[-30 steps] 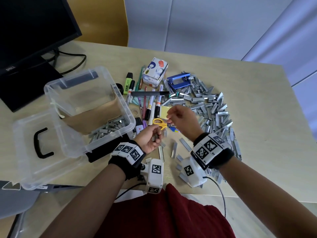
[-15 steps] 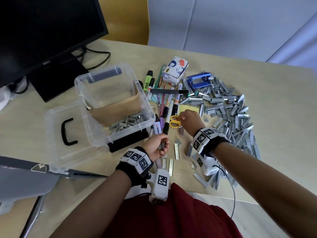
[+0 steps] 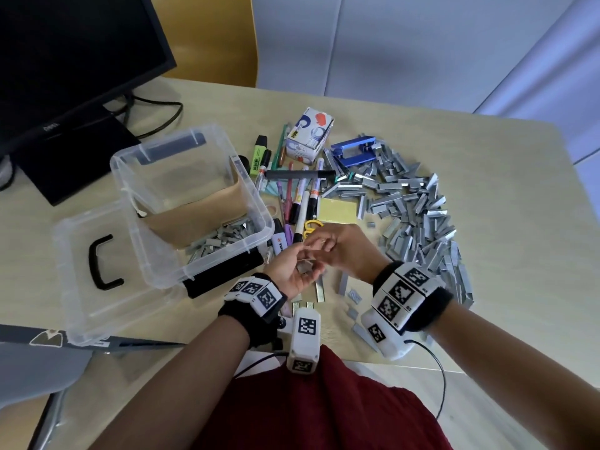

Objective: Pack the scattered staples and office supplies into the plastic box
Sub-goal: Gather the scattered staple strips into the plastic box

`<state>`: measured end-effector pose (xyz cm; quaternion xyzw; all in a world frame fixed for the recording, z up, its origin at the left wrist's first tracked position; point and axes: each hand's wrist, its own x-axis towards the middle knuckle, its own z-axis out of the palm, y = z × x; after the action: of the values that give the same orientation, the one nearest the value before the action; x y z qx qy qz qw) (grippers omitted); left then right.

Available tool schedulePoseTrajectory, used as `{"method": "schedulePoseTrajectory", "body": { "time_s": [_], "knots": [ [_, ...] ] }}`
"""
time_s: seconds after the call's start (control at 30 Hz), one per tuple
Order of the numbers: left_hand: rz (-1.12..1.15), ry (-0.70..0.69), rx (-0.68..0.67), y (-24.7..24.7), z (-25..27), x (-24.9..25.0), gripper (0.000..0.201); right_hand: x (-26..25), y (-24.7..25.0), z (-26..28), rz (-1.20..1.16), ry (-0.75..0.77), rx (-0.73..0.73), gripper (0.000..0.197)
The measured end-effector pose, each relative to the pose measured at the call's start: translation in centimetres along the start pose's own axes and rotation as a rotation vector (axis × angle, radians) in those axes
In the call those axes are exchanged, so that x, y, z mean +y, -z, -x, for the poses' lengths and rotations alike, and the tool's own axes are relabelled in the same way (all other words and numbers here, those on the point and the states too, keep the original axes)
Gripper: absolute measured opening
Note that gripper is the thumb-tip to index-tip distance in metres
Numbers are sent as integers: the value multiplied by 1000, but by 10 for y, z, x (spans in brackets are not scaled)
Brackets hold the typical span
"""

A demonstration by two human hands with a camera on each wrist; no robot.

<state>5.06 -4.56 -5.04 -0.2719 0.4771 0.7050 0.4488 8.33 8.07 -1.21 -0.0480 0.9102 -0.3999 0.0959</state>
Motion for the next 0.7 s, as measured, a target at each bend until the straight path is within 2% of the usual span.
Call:
{"method": "schedulePoseTrajectory", "body": {
  "time_s": [0.13,0.23,0.33,0.47,0.57,0.7],
  "knots": [
    [-87,21,-9,0,0,1,38,20,7,-19,80,-168,155,15],
    [-132,28,7,4,0,2,41,35,3,-30,242,-293,36,15],
    [-131,11,28,8,2,1,40,33,-7,-33,303,-389,-69,17],
    [-89,8,45,12,2,-3,39,25,-18,-36,402,-412,-34,19],
    [-65,12,41,15,1,-6,37,25,-18,-40,367,-449,-34,21],
    [-66,21,20,13,0,-8,35,25,-8,-37,186,-470,15,14]
  ]
}}
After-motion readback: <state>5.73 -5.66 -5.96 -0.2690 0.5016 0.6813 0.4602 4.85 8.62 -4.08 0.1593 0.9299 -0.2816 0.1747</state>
